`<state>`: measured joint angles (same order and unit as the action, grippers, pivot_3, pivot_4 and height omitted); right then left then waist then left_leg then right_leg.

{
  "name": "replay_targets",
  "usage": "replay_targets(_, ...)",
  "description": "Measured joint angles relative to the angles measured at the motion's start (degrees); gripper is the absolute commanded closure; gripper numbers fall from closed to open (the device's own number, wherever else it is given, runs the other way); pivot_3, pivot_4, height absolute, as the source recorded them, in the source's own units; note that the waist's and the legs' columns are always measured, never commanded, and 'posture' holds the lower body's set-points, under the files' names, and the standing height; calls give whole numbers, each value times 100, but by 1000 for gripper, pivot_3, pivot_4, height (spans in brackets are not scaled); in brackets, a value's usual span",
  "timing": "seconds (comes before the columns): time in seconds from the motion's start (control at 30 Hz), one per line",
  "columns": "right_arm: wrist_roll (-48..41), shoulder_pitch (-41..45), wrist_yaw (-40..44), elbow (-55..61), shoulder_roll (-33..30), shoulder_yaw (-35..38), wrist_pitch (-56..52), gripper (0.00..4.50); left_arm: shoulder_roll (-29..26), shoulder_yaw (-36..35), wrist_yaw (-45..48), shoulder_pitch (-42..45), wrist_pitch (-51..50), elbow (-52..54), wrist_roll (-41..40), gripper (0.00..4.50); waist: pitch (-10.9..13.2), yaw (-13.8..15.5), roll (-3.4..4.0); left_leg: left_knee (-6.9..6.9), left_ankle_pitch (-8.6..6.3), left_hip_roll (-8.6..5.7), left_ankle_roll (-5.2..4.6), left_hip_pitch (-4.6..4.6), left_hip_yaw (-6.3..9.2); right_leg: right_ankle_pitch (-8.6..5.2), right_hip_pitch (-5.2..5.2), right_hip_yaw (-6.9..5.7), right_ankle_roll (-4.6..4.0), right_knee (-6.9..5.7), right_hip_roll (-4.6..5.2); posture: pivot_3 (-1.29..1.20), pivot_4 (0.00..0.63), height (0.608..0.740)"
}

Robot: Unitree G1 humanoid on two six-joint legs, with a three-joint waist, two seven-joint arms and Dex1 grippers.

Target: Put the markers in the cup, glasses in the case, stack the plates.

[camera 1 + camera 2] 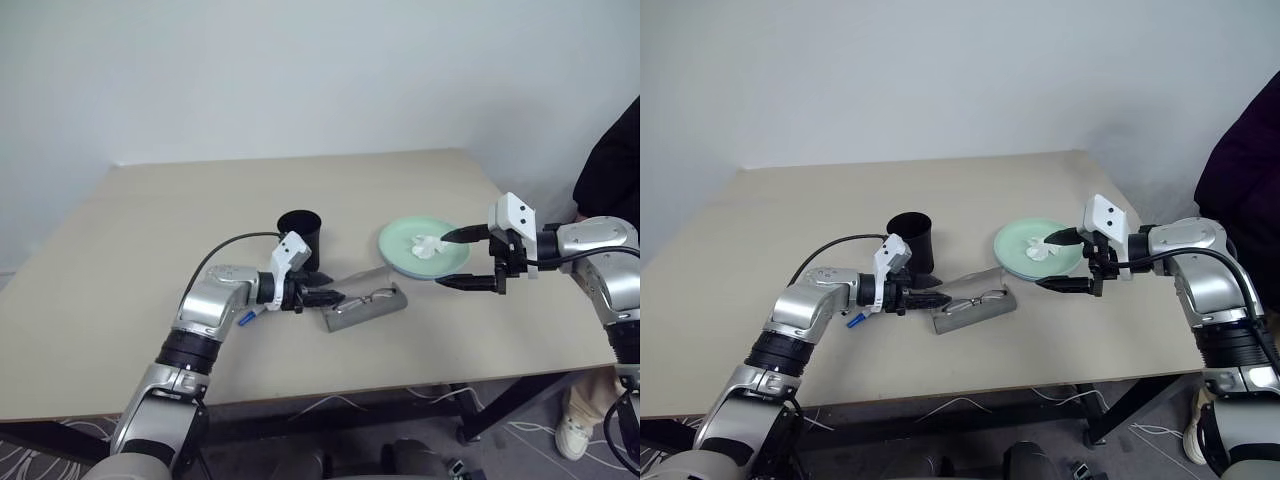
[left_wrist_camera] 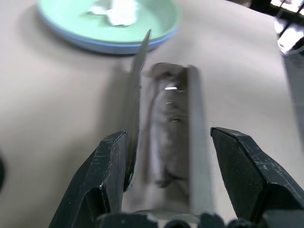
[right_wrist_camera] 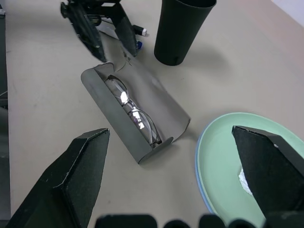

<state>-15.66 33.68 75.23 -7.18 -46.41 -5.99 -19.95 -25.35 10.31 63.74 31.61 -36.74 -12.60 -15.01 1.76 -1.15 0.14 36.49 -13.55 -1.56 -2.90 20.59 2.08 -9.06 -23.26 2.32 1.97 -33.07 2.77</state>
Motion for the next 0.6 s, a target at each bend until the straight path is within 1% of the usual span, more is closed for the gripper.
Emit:
replay_targets(0.23, 3, 1, 7, -4, 5, -4, 10, 0, -129, 33, 11, -214, -159, 322, -95, 1522, 0, -4, 0, 0, 0, 2, 0, -2, -2, -1, 0, 0, -1, 0, -1, 0, 0, 727)
replay_targets(0.43, 4, 1, 9, -5, 6, -8, 13, 0, -173, 170, -1, -387, -211, 376, -115, 1522, 0, -3, 0, 0, 0, 2, 0, -1, -1, -1, -1, 0, -1, 0, -1, 0, 0, 727)
replay_targets(0.6, 4, 4, 9, -5, 11, -16, 13, 0, -168, -14, -107, -333, -311, 399, -294, 1522, 0, -2, 0, 1, 0, 5, 0, -1, -1, -1, -1, -1, -1, 0, -1, 0, 0, 727)
